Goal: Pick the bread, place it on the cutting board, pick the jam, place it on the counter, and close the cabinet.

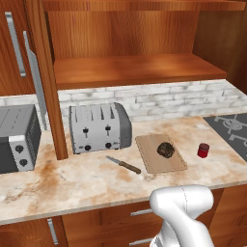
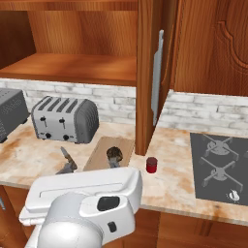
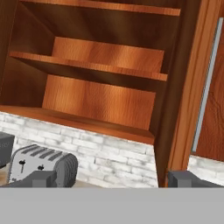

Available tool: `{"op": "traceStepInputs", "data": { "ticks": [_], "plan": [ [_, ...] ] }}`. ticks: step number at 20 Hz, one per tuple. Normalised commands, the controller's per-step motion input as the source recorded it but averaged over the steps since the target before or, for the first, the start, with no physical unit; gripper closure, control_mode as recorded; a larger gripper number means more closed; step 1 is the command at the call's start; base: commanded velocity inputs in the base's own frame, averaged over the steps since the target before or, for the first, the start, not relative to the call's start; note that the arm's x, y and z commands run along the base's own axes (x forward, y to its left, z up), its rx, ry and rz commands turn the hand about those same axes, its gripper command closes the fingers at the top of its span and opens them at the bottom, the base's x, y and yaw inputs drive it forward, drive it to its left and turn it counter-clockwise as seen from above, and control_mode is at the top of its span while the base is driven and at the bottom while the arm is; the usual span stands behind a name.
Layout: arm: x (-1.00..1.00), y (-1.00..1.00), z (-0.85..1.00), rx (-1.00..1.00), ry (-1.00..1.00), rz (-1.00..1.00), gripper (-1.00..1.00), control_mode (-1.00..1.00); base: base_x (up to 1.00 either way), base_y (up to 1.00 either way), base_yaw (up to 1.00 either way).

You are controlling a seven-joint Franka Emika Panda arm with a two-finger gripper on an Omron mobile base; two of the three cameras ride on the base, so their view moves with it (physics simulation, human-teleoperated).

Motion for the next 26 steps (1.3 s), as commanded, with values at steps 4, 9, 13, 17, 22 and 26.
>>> {"op": "traceStepInputs", "data": {
  "ticks": [4,9,13,17,22,26],
  "plan": [
    [0.00,-0.20,0.00,0.00,-0.08,-0.02,-1.00,-1.00,0.00,0.00,0.00],
    [0.00,-0.20,0.00,0.00,-0.06,0.00,-1.00,-1.00,0.00,0.00,0.00],
    [0.00,-0.19,0.00,0.00,-0.04,0.00,-1.00,-1.00,0.00,0.00,0.00],
    [0.00,-0.21,0.00,0.00,-0.03,0.00,-1.00,-1.00,0.00,0.00,0.00],
    [0.00,-0.26,0.00,0.00,0.00,0.00,-1.00,-1.00,0.00,0.00,0.00],
    [0.03,-0.26,0.00,0.00,0.00,0.00,-1.00,-1.00,0.00,0.00,0.00]
  ]
}}
